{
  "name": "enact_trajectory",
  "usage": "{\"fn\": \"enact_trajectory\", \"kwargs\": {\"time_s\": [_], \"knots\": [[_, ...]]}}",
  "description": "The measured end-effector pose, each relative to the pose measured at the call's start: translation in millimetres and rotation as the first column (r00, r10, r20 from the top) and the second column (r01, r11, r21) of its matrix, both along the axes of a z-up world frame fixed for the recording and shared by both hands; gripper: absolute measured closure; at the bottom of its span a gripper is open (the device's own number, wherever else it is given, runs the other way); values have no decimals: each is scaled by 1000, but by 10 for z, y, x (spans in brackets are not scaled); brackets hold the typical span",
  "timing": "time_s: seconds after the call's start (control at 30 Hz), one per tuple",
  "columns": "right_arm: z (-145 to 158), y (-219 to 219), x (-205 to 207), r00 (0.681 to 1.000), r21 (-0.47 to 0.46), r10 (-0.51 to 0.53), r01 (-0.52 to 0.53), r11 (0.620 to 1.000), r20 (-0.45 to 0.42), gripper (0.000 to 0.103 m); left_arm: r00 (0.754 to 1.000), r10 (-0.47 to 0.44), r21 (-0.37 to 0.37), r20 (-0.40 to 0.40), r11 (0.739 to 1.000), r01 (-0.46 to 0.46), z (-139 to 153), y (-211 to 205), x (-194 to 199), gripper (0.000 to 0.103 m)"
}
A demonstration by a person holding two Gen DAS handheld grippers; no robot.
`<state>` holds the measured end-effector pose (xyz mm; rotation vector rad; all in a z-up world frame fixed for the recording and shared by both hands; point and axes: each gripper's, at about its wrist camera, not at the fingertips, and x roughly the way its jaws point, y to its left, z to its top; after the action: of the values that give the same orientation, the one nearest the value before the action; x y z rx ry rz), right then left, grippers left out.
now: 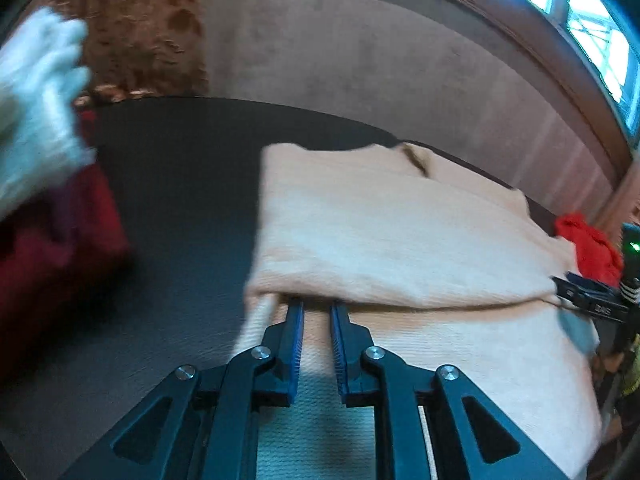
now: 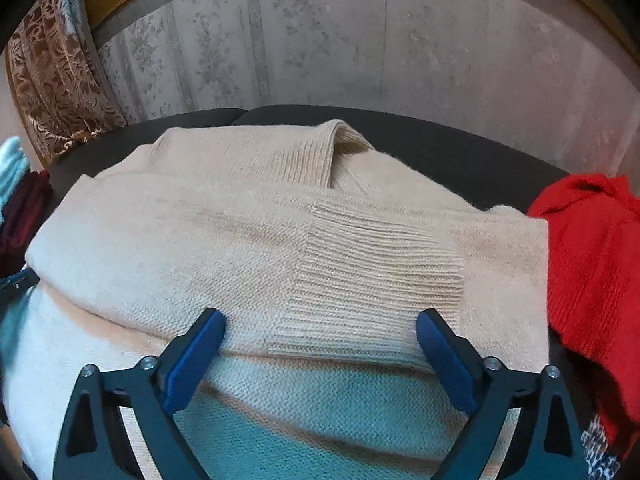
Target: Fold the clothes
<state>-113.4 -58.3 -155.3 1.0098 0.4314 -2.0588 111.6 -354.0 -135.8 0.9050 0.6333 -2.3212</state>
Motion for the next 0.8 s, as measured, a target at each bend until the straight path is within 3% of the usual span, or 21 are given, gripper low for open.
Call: {"fn": "enact_trajectory", "kwargs": {"time_s": [0.2,0.37,0.47,0.53,0.63,0.8], "knots": [[-2,68,-49,1000,-30,-21,22,999,22,3,996,88,28,-4,996,-88,-19,-127,149,96],[-8,52,3,1000,-12,-15,15,1000,11,1,985,167,-38,43,985,-166,17,-119,244,98],[-5,68,2,1000,-19,-16,16,1000,12,1,984,175,-21,12,984,-175,52,-55,385,96],[-6,72,4,1000,-21,-16,16,1000,11,0,986,167,-15,9,986,-167,62,22,494,88],[-4,76,4,1000,-26,-15,15,1000,11,0,988,156,0,2,988,-156,93,107,620,88],[3,86,10,1000,-27,-15,15,1000,8,0,993,100,11,-60,995,-99,264,141,463,87]]}}
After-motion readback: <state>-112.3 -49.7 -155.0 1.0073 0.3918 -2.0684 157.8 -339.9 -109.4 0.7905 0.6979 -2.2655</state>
